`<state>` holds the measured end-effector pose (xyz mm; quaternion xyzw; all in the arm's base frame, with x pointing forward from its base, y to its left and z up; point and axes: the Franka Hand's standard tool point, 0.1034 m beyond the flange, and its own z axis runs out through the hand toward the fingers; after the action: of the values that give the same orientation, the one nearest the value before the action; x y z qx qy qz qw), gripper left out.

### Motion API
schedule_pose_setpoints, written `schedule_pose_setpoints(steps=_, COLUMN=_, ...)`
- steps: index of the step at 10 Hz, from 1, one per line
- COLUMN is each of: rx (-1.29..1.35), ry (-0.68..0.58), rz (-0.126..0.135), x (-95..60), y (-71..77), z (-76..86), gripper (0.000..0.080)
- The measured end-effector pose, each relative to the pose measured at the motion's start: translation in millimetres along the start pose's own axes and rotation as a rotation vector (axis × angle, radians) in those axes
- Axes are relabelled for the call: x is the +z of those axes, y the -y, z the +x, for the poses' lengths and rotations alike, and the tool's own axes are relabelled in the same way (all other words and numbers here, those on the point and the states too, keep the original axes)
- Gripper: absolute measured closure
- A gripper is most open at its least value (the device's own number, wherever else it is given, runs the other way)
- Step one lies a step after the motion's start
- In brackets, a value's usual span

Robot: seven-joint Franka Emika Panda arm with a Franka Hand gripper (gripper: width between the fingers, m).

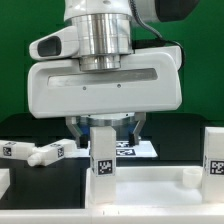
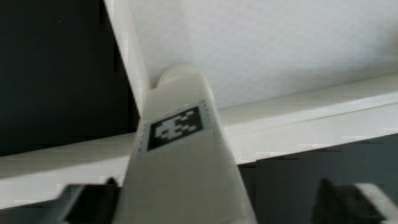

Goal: Assemble desk

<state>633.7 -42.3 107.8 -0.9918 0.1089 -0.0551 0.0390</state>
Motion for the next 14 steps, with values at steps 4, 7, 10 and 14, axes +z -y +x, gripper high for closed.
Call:
schedule_pose_setpoints(steps=4, rx=0.532, ry=-0.01, rz=-0.016, x=-2.5, y=-7.3, z=2.8, gripper=0.0509)
schedule_pose_setpoints(steps=7, rx=1.161, ry=0.013, rz=0.02, x=-1.6, y=-10.1, z=-0.2, gripper=0.0509)
schedule_pose_setpoints(steps=10, rx=1.309, ry=0.017, rz=0.018, x=-0.4, y=-8.6, z=-1.2, gripper=0.0509)
schedule_pose_setpoints(steps=14, rx=1.8, ry=0.011, rz=0.065, x=0.2, y=1.4, z=-0.8, gripper=0.0509)
